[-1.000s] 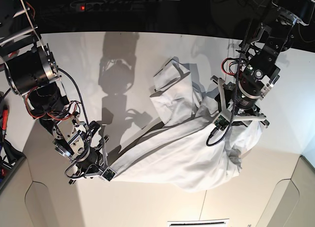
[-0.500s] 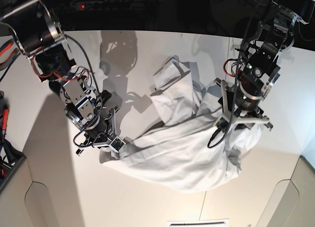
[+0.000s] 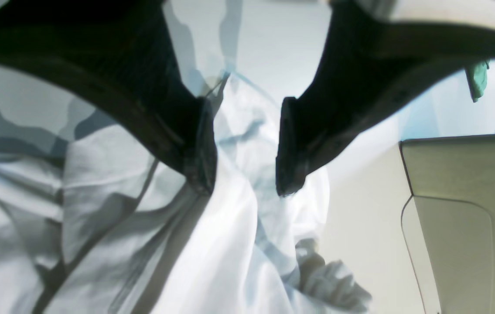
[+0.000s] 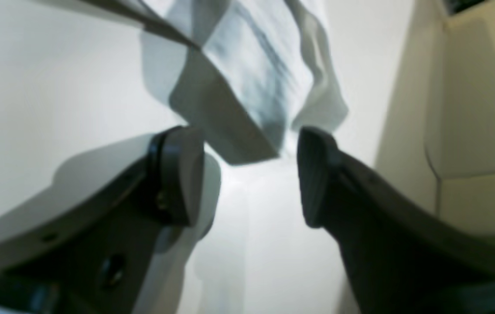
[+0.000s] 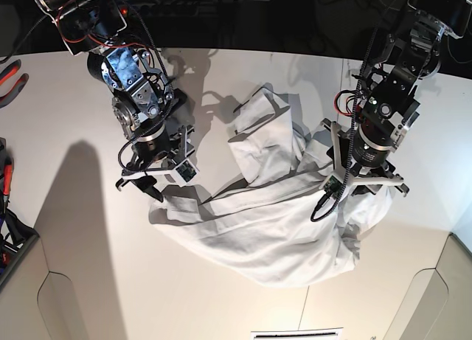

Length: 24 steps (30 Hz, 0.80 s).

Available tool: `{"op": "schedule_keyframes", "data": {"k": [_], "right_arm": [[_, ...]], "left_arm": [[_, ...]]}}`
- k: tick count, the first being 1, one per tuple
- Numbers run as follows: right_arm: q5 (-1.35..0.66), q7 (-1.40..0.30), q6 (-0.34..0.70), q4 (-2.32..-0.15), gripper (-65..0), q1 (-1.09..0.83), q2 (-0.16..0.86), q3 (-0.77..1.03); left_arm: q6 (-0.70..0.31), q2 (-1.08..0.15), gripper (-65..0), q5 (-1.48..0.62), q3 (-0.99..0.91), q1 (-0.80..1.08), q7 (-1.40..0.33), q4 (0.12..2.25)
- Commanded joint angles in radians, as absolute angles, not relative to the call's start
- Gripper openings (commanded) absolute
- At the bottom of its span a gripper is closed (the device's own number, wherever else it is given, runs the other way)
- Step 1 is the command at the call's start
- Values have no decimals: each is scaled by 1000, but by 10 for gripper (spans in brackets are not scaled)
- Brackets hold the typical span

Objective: Layout the t-shirt on the table in an organized manner, then fold the t-shirt properly
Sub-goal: 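Lower the right gripper and grasp the shirt hem edge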

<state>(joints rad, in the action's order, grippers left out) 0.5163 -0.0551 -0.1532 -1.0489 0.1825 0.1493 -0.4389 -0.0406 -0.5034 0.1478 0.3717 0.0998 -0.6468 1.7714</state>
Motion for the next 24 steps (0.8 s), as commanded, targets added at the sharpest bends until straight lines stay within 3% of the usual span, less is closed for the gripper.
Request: {"op": "schedule_keyframes", "data": {"k": [1, 9, 16, 24], "right_arm": [[517, -61, -158, -1056, -305, 208, 152, -436], [515, -61, -20, -910, -305, 399, 146, -436], [511, 25, 1, -668, -305, 587, 129, -436], [490, 76, 28, -632, -305, 648, 97, -436]], "left_arm": [[-29, -513, -414, 158, 364, 89, -633, 1788], [-29, -513, -414, 157, 364, 89, -633, 1788], [-30, -513, -414, 157, 364, 89, -633, 1788], [-29, -513, -414, 157, 364, 89, -633, 1788]]}}
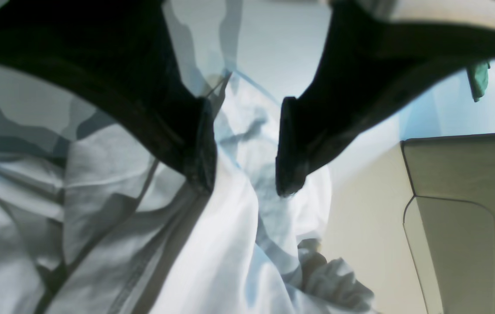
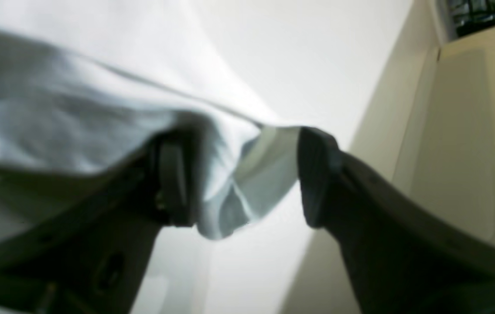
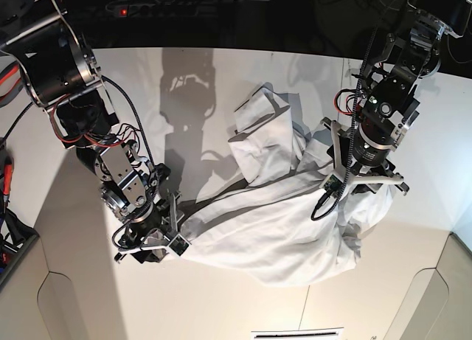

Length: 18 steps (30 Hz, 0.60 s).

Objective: Layout the t-shirt on the table in an organized manner, then fold the t-shirt properly
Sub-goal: 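Lower the right gripper and grasp the shirt hem edge, then hold the shirt with both grippers and draw the left gripper inward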

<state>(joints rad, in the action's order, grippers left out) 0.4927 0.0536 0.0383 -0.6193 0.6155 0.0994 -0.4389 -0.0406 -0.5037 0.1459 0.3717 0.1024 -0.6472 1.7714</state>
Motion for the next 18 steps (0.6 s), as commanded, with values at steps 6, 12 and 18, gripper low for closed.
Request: {"op": "schedule_keyframes", "data": {"k": [6, 12, 18], "right_arm": [[490, 166, 26, -632, -305, 648, 62, -436], [490, 165, 25, -632, -305, 648, 43, -436], [490, 89, 25, -631, -337, 648, 50, -436]], "left_arm": [[-29, -513, -414, 157, 364, 89, -633, 1788], [-29, -513, -414, 157, 364, 89, -633, 1788], [-29, -513, -414, 158, 364, 89, -643, 1788]]}}
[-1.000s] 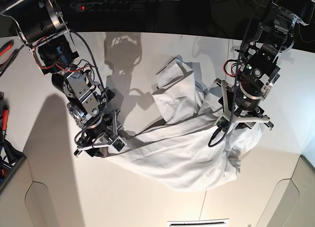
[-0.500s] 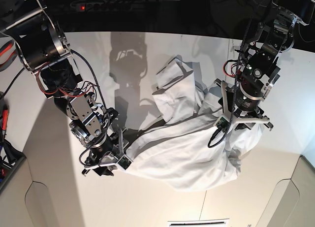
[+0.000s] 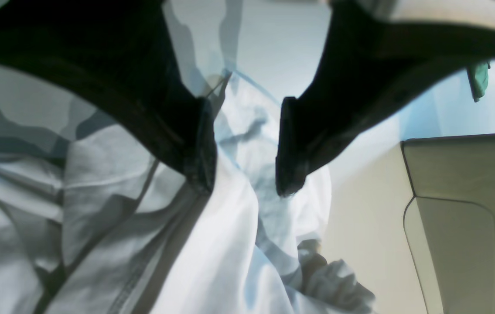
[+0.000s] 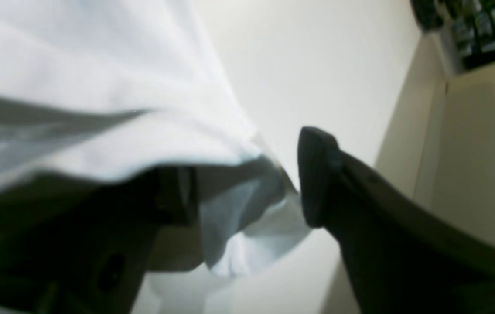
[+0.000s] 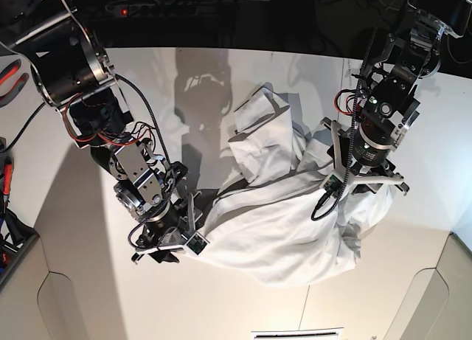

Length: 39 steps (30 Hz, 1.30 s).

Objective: Layout the t-shirt on the table in an organized manner, then fold the t-shirt properly
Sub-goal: 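Hold the shirt with both grippers and draw the left gripper inward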

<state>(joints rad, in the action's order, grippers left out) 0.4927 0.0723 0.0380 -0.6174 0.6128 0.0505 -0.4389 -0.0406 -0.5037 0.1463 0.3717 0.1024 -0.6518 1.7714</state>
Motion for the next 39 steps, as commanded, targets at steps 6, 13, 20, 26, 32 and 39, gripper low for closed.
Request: {"op": "schedule_keyframes", "data": {"k": [6, 13, 20, 26, 32, 39], "right_arm": [[462, 67, 25, -630, -650, 647, 89, -436], [437, 67, 27, -630, -650, 631, 99, -436], [437, 68, 26, -630, -650, 620, 99, -436], [437, 68, 26, -630, -650, 620, 99, -436], [437, 67, 26, -630, -650, 620, 99, -436], [437, 67, 27, -630, -650, 620, 99, -436]], "left_arm": [[-30, -513, -414, 197, 364, 89, -682, 1788], [-95, -513, -407, 208, 368, 101, -699, 1797], [-43, -512, -291, 179, 368, 117, -701, 1821], [-76, -445, -291, 155, 368, 120, -716, 1823], [-94, -381, -291, 193, 368, 119, -664, 1814], [-92, -379, -291, 213, 368, 116, -603, 1731]]}}
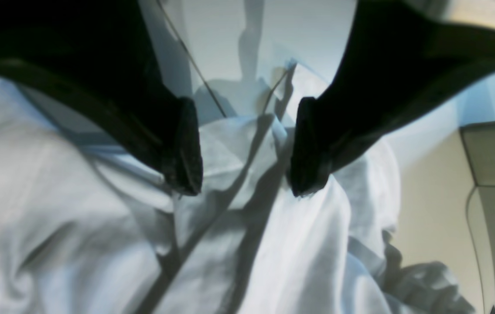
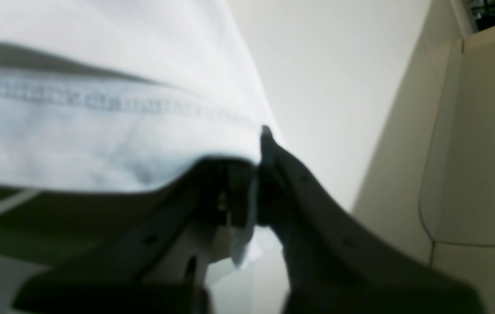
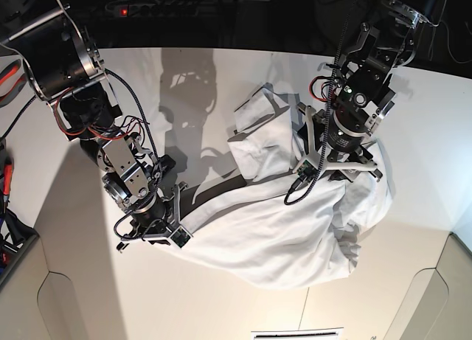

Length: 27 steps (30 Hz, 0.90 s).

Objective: Layout the t-shirt on the table in an organized manner, then fold the t-shirt properly
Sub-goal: 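Hold the shirt with both grippers and draw the left gripper inward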

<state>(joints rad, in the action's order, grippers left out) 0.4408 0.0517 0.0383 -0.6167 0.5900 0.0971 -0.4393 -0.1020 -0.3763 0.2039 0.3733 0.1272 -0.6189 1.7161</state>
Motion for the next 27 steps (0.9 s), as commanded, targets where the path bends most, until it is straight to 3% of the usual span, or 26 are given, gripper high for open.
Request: {"op": "schedule_keyframes", "data": {"k": [1, 7, 14, 17, 22, 27], "right_arm": [[437, 67, 27, -630, -650, 620, 99, -436], [437, 67, 27, -630, -650, 619, 97, -436], [436, 67, 26, -630, -650, 617, 97, -436], [436, 67, 27, -630, -650, 617, 97, -436], [436, 67, 27, -630, -650, 617, 97, -436], [436, 68, 27, -630, -650, 617, 97, -436]], "left_arm": [[-81, -379, -291, 227, 368, 116, -585, 1716], [42, -380, -291, 353, 368, 111, -511, 1675], [105, -380, -291, 360, 368, 80, -512, 1671], [69, -379, -291, 352, 368, 79, -519, 1671], [-125, -380, -291, 234, 382, 89, -529, 1671], [-117, -380, -291, 234, 455, 86, -490, 1671]]}}
